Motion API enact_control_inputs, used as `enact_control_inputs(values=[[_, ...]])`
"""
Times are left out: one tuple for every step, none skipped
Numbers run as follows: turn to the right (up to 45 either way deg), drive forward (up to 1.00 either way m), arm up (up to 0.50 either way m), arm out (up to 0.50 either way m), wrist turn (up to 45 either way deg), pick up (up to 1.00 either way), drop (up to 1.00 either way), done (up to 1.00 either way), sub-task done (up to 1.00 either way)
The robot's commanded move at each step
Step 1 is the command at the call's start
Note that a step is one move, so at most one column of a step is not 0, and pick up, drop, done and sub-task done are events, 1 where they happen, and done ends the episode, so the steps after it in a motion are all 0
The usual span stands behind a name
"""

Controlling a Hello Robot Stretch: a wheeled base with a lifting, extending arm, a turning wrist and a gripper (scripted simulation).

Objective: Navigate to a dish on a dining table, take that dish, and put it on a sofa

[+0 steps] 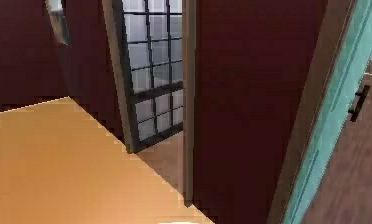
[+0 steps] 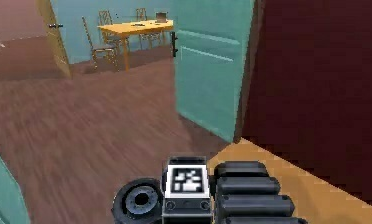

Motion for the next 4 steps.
enact_control_inputs(values=[[-39.0, 0.0, 0.0, 0.0, 0.0, 0.0, 0.0, 0.0, 0.0], [0.0, 1.0, 0.0, 0.0, 0.0, 0.0, 0.0, 0.0, 0.0], [-21.0, 0.0, 0.0, 0.0, 0.0, 0.0, 0.0, 0.0, 0.0], [0.0, 1.0, 0.0, 0.0, 0.0, 0.0, 0.0, 0.0, 0.0]])
